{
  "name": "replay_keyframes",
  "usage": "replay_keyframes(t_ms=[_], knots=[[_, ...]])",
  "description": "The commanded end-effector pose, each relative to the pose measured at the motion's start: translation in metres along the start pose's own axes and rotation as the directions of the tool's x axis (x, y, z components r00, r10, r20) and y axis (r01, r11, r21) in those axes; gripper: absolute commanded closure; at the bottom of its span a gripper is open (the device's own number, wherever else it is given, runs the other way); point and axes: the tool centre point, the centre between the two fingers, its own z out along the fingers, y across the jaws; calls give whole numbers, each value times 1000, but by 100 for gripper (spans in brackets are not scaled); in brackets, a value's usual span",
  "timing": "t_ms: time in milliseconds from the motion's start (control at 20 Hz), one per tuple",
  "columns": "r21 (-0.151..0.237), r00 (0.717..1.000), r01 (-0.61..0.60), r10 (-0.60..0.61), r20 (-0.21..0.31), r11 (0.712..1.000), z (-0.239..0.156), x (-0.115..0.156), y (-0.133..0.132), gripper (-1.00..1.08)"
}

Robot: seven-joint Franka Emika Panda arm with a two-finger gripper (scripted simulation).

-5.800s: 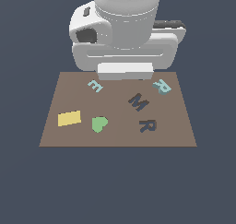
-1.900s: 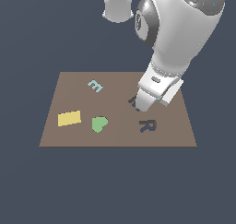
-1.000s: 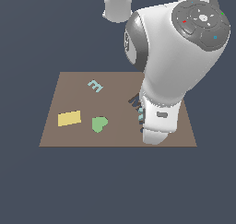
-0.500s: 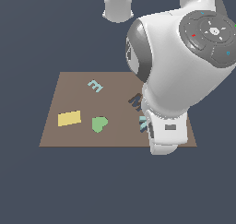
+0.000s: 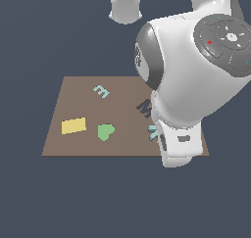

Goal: Insert a designated object into the corresponding slot on a board.

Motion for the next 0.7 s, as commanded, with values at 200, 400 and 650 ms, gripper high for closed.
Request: replay_keyframes(t_ms=[200,400,650], knots=[[-1,1000,3,-3,1,1000,9,0,0,-92],[-1,1000,3,-3,1,1000,9,0,0,-92],[-1,1000,3,-3,1,1000,9,0,0,-92]])
